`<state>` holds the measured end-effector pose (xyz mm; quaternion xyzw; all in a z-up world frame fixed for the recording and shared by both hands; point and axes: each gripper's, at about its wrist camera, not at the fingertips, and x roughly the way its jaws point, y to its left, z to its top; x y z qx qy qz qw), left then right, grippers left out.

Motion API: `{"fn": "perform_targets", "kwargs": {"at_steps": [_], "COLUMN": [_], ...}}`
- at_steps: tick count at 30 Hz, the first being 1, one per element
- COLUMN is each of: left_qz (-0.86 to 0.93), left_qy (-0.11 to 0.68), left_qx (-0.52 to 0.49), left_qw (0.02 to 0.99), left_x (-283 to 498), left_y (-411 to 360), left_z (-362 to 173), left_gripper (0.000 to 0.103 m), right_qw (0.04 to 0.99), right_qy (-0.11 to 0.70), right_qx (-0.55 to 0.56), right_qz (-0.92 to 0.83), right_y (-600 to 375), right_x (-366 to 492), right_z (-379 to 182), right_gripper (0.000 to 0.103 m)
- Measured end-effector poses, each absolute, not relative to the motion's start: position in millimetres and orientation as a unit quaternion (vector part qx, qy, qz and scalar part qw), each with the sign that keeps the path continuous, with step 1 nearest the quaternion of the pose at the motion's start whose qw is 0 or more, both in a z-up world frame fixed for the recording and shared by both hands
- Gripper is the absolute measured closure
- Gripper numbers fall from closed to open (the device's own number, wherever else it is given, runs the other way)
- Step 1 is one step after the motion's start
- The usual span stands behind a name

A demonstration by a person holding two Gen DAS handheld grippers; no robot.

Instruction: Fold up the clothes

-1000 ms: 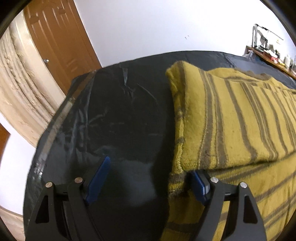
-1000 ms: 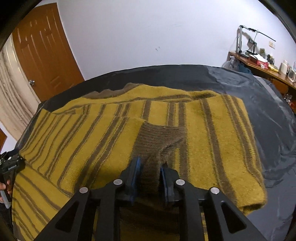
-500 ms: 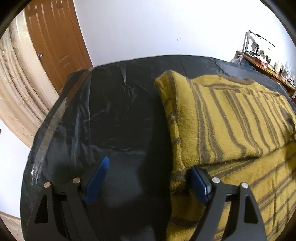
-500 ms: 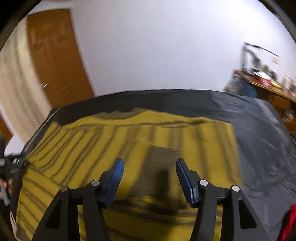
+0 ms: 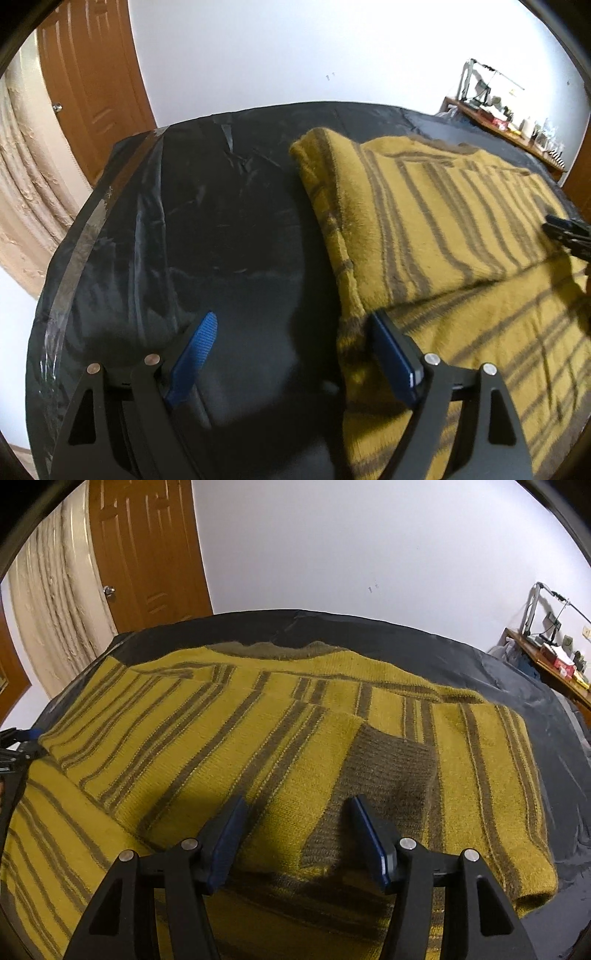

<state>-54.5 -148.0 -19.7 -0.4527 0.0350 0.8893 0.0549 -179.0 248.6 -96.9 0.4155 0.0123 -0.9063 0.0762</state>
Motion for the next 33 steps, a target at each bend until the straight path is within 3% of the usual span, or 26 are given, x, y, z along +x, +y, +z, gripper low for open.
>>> {"fn": "perform_targets", "kwargs": {"at_steps": [5, 8, 15, 23, 33], "left_qz": [0.892, 0.897, 0.903, 0.876, 0.874], "left_qy": [0.023, -0.029, -0.049, 0.035, -0.011], "left_qx": [-0.451, -0.44, -0.415, -0.481, -0.483], "left_qw": [0.028, 0.041, 0.101, -0.003, -0.04], "left_x": [-40.1, -38.7, -69.8, -135.2, -163.1], "left_y": [-163.8, -166.7, -96.2, -48.4, -84.6], "left_z": [-9.6, 3.3, 25.5, -25.4, -38.0], "left_gripper": [0.015, 0.015, 0.015, 0.015, 0.013], "right_qw": [0.075, 0.072, 0.068, 0.071, 0.062], "right_qy": [0.01, 0.013, 0.009, -0.018, -0.035], "right_qx": [0.415, 0.415, 0.414, 0.409, 0.391], "right_qz": [-0.907, -0.907, -0.908, -0.91, -0.918], "right_y": [251.4, 249.4, 246.0, 256.3, 259.4], "right_x": [-175.0, -173.7, -177.3, -173.5, -171.9], "right_z": [-95.2, -94.5, -95.3, -93.2, -74.4], "right_gripper": [0.042, 0.042, 0.041, 0.041, 0.041]}}
